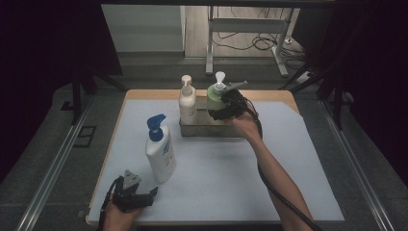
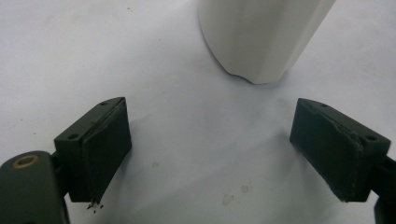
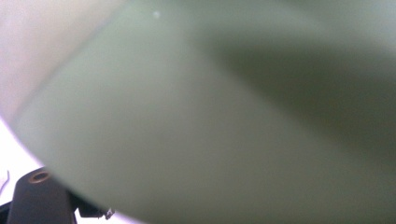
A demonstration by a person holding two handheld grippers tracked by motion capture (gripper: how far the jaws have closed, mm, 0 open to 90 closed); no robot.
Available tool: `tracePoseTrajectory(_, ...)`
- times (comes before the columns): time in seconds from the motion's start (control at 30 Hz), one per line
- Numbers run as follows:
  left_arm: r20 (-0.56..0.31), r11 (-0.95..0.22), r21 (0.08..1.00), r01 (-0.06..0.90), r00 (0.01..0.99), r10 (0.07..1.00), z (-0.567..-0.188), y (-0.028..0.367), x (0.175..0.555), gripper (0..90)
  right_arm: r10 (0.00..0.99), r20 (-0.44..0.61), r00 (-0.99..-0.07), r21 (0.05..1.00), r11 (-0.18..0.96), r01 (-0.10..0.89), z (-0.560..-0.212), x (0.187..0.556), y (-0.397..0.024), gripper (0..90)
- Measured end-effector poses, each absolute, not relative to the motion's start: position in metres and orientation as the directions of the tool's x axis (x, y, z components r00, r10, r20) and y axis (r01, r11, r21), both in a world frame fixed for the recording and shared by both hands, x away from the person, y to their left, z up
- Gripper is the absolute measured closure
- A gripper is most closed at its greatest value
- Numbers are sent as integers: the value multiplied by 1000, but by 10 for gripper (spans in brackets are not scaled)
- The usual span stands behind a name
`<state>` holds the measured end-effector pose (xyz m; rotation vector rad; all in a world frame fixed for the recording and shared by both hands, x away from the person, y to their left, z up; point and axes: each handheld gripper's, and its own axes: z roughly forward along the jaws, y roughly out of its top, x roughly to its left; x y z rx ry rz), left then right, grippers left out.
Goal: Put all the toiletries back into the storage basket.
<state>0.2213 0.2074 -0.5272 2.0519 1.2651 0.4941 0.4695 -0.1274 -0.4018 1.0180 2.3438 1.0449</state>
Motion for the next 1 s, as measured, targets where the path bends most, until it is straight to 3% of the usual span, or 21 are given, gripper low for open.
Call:
tracePoseTrajectory(0.47,-27,-307,708,636,458,889,-527,207,221,121,750,-22,-661,724,468,506,-422,476,-126,130)
tracePoseTrajectory(1.0,-26,-306,709,635,458,889,-527,207,221,122,751,35,-660,752,415,513,-428,480,-133,111)
